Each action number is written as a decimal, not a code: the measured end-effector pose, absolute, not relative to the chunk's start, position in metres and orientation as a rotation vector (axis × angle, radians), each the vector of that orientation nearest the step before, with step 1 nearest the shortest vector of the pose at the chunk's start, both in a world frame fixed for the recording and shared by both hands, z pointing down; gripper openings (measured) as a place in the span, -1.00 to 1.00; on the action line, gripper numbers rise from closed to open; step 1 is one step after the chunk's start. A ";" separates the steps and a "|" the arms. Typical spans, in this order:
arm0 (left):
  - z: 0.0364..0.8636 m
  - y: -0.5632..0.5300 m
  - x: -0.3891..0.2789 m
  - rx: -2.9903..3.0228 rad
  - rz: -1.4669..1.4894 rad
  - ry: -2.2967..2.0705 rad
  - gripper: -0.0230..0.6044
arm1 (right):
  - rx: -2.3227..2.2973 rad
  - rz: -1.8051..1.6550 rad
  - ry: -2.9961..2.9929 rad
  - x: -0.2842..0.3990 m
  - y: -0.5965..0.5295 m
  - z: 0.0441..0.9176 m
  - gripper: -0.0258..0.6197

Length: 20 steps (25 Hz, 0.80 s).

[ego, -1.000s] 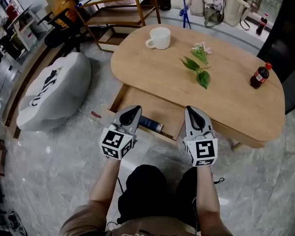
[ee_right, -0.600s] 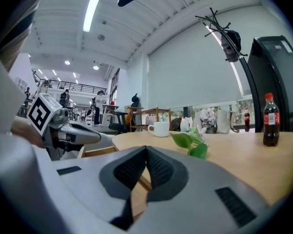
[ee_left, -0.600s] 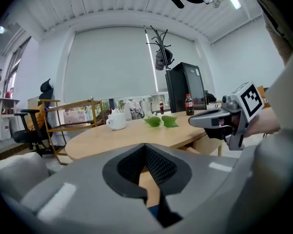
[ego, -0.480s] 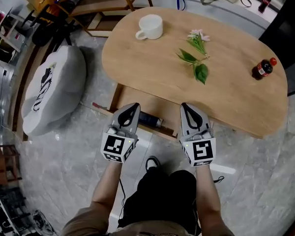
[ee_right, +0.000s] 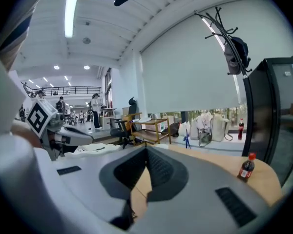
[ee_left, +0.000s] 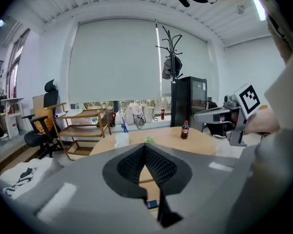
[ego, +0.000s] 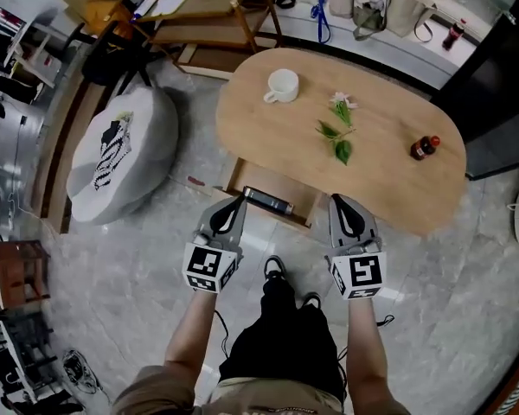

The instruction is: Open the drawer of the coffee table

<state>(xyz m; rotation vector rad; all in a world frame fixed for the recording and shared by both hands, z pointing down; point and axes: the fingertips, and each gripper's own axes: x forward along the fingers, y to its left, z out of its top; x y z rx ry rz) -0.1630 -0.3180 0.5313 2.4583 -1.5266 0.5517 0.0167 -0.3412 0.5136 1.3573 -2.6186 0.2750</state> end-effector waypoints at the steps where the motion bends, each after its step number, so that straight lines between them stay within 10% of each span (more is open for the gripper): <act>1: 0.512 -0.313 -0.163 2.455 0.557 -1.525 -0.91 | 1.357 0.282 -2.614 0.019 -0.337 0.494 -0.91; 20: 0.224 -0.233 -0.169 2.535 0.403 -1.586 -0.91 | 1.329 0.117 -2.656 -0.002 -0.241 0.228 -0.91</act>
